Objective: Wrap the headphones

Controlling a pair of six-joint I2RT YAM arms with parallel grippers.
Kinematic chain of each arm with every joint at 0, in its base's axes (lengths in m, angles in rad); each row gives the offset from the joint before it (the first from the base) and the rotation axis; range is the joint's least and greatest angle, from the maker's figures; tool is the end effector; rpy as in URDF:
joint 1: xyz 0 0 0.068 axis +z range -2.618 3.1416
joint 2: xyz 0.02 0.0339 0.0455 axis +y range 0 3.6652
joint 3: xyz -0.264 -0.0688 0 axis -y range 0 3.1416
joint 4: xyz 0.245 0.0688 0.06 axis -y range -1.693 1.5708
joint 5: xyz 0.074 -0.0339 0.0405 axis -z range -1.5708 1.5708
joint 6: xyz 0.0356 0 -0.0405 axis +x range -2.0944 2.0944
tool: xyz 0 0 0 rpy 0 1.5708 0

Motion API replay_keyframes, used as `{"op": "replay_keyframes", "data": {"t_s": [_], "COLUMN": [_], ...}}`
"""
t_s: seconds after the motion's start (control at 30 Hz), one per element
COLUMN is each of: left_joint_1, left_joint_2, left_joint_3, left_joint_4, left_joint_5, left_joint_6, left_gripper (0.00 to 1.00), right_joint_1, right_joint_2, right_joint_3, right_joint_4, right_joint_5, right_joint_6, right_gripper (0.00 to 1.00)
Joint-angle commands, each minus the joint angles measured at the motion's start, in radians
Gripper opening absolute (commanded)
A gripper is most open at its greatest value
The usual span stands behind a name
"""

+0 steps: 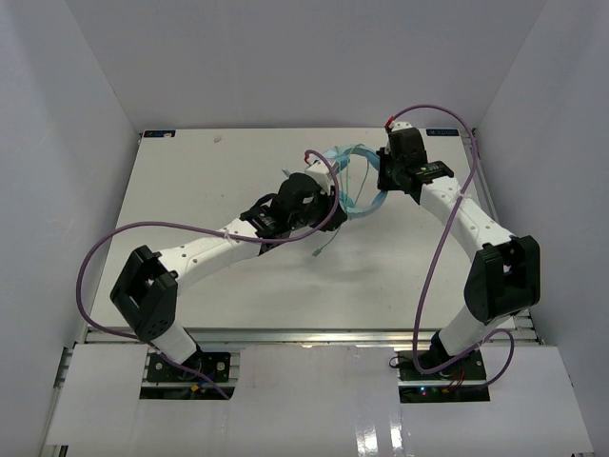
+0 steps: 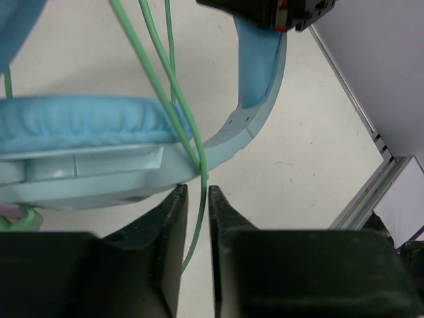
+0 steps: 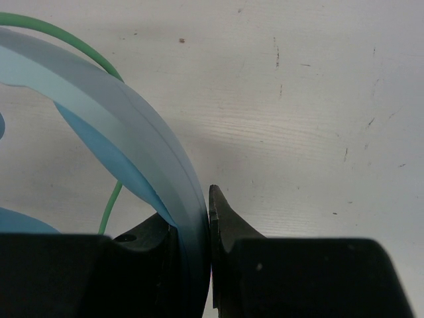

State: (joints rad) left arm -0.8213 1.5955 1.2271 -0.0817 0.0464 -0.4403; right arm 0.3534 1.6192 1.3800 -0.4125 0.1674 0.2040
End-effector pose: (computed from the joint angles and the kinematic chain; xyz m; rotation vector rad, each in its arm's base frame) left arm 0.2545 -0.2759 0.2975 0.4328 2.0807 -0.8262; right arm 0.3508 0.1231 0.3113 -0.0735 2.2134 0.1228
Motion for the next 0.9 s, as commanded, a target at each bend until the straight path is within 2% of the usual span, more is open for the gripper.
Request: {"op": "replay_keyframes", "data": {"t_s": [0.0, 0.1, 0.47, 0.7, 0.87], "left_joint_1": [-0.009, -0.013, -0.025, -0.033, -0.035], "left_joint_2": [-0.051, -0.075, -0.138, -0.274, -0.424], "left_joint_3": [-0.039, -0.053, -0.077, -0.132, -0.199], "left_joint_4": [-0.026, -0.026, -0.024, -0.03, -0.077], "left_joint_5": [-0.032, -0.031, -0.025, 0.021, -0.023], "left_joint_6": [0.016, 0.018, 0.011, -0.016, -0.015], "left_gripper": [0.34, 0.4, 0.42, 0.54, 0.67], "right_joint_1": [-0.009, -0.013, -0.017, -0.022, -0.024], "right_joint_2": [-0.03, -0.025, -0.001, 0.072, 0.127], "right_joint_3": [0.027, 0.027, -0.001, -0.036, -0.079], "right_joint_4": [0.07, 0.069, 0.067, 0.086, 0.124], "right_joint_5": [-0.022, -0.025, -0.052, -0.08, -0.088], "right_joint_6": [0.033, 0.031, 0.012, 0.004, -0.014], "right_gripper": [0.08, 0.08, 0.08, 0.08, 0.08]}}
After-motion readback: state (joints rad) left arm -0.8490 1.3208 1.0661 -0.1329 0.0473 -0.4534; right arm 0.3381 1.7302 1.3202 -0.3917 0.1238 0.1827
